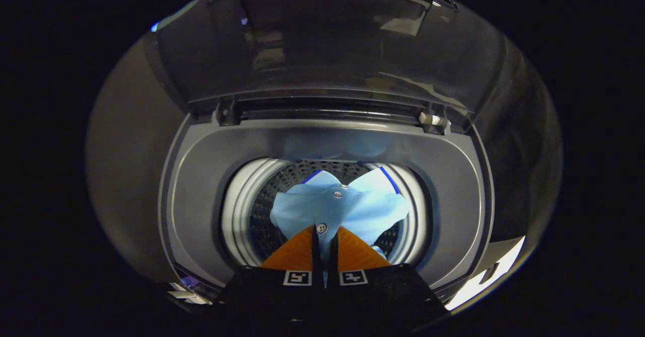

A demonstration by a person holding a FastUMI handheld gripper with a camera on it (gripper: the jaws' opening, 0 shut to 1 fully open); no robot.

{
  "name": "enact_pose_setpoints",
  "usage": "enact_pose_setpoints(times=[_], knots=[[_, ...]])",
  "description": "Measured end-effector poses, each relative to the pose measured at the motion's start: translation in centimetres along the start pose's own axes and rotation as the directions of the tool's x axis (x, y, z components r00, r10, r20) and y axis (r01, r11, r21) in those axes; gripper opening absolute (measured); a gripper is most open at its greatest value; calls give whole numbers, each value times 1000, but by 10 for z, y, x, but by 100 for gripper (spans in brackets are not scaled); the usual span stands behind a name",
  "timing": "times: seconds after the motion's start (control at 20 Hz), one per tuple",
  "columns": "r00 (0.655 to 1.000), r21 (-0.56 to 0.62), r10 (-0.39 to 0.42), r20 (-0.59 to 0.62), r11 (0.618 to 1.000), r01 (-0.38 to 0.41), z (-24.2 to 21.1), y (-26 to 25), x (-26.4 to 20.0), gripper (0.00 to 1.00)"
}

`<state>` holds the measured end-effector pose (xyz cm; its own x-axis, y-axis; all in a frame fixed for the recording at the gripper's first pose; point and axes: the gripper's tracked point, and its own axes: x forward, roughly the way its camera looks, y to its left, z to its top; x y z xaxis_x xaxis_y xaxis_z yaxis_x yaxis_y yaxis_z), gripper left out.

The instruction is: Put the clothes into the washing machine and then close the washing machine lid.

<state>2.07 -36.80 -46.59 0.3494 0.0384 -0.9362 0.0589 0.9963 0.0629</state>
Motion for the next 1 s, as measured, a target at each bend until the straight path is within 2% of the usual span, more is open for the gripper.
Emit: enact_pose_setpoints(times=[0.15, 0.25, 0.3, 0.35, 0.55, 0.65, 0.75, 0.85, 1.0], knots=[[998, 26, 45, -46, 999, -44, -9, 5, -4, 8], [997, 60, 53, -60, 997, -49, -16, 5, 1, 15], [998, 71, 48, -33, 996, -46, -10, 1, 1, 24], [999, 69, 36, -5, 997, -36, -4, -1, 1, 27], [999, 49, -9, 46, 999, 7, 10, -12, -4, 100], [997, 63, -22, 68, 998, 18, 14, -15, -7, 100], [997, 94, 28, 69, 995, -34, 15, -3, -9, 100], [996, 97, 43, 75, 994, -51, 19, -3, -23, 100], [977, 100, -20, 211, 995, -1, 53, -21, -46, 100]])
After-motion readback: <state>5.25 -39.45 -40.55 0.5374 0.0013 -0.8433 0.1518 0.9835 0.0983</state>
